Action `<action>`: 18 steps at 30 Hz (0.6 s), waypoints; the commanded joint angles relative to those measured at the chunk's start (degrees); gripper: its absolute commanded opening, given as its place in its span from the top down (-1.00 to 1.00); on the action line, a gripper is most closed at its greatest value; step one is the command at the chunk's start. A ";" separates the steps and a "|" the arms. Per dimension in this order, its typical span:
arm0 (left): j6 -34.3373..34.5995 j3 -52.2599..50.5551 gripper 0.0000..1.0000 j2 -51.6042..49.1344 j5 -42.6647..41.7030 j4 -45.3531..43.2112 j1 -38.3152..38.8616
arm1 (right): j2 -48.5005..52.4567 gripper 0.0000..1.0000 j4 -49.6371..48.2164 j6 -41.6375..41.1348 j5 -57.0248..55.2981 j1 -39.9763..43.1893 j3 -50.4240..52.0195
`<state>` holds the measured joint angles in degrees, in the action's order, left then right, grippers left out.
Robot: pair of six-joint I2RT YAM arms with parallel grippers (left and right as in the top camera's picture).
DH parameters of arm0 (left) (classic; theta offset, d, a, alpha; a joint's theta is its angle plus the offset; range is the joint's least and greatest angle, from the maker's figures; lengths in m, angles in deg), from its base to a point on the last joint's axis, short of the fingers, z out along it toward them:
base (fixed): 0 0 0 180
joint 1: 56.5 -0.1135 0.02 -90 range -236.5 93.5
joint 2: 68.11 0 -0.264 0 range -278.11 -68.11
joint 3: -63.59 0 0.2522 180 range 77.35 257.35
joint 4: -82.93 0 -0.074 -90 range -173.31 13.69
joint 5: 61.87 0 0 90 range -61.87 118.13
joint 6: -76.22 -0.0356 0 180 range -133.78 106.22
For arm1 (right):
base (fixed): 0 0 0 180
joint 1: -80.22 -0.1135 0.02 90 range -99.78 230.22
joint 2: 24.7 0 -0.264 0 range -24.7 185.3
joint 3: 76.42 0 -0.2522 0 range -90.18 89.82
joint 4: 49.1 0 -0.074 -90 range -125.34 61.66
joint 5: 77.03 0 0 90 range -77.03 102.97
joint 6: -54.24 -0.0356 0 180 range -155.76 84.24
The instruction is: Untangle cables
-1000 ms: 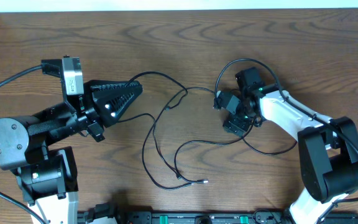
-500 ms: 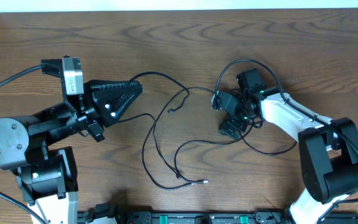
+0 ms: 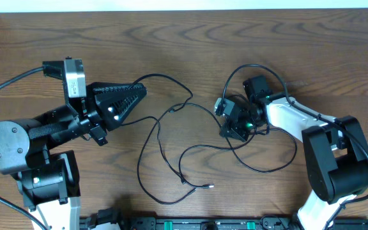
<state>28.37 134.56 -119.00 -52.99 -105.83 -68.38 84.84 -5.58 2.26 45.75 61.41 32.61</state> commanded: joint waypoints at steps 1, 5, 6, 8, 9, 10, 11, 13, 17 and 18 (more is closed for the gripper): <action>-0.52 0.98 0.85 0.15 -0.79 -0.31 0.07 | 8.48 0.97 2.05 -5.55 -19.45 -0.90 6.88; -0.52 0.98 0.85 0.15 -0.79 -0.31 0.07 | 8.48 0.98 0.57 -9.53 -23.80 -0.90 6.86; -0.52 0.98 0.85 0.13 -0.79 -0.31 0.07 | 8.48 0.98 -0.15 -11.06 -25.40 -0.90 6.86; -0.52 0.98 0.85 0.15 -0.79 -0.31 0.07 | 8.44 0.98 -1.11 -14.03 -28.59 -0.87 6.64; -0.52 0.98 0.85 0.15 -0.79 -0.31 0.07 | 8.44 0.98 -1.55 -15.82 -30.53 -0.76 6.27; -0.52 0.98 0.85 0.15 -0.79 -0.31 0.07 | 8.44 0.98 -1.77 -17.44 -31.98 -0.61 5.79; -0.52 0.98 0.85 0.15 -0.79 -0.31 0.07 | 8.41 0.99 -1.75 -18.93 -33.24 -0.33 4.90; -0.52 0.98 0.85 0.15 -0.79 -0.31 0.07 | 8.15 0.98 -1.62 -22.23 -34.67 0.20 2.67; -0.52 0.98 0.85 0.15 -0.81 -0.31 0.07 | 6.12 0.98 0.24 -27.10 -35.50 2.34 -3.78; -0.52 0.98 0.85 0.13 -0.81 -0.31 0.07 | 5.31 0.98 1.09 -27.32 -35.47 3.02 -5.97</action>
<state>28.37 134.56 -119.00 -53.02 -105.81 -68.38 85.47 -6.15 -19.57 33.09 61.89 27.01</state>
